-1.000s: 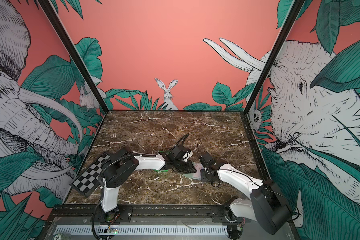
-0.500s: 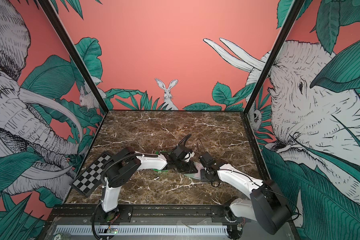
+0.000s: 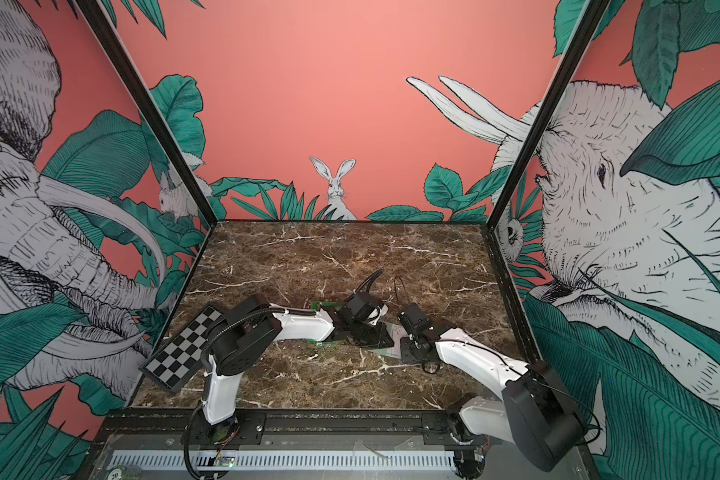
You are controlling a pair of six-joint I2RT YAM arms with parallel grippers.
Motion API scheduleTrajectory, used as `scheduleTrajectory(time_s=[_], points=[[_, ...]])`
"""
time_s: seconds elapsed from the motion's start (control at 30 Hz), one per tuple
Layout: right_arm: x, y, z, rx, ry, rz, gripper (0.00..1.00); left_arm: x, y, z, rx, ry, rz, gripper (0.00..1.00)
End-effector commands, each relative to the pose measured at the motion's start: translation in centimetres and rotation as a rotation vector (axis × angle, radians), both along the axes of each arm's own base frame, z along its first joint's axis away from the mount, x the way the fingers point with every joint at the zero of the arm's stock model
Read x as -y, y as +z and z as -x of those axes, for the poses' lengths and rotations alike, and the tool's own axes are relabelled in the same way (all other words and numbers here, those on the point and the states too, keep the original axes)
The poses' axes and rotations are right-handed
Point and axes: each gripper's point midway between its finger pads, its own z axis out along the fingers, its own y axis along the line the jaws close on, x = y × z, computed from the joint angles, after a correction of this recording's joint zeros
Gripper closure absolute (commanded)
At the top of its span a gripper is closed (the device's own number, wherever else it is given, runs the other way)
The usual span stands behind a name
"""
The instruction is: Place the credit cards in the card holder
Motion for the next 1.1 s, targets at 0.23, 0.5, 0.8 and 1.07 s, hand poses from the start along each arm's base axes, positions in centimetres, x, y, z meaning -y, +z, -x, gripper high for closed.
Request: scheduleTrajectory(time_s=[0.23, 0.5, 0.8, 1.07], points=[[-0.5, 2.8, -2.1, 0.105, -0.061, -0.161, 0.91, -4.1, -0.1, 1.5, 0.012, 0.057, -0.08, 0.82], [-1.3, 3.9, -2.5, 0.11, -0.066, -0.28, 0.86, -4.8, 1.4, 1.8, 0.036, 0.098, -0.044, 0.82], [0.4, 2.9, -0.9, 0.078, -0.144, -0.236, 0.8, -3.5, 3.0, 0.5, 0.084, 0.105, -0.004, 0.76], [0.1, 1.1, -0.1, 0.042, -0.164, -0.263, 0.72, -3.1, 3.6, -0.7, 0.143, 0.112, -0.02, 0.75]])
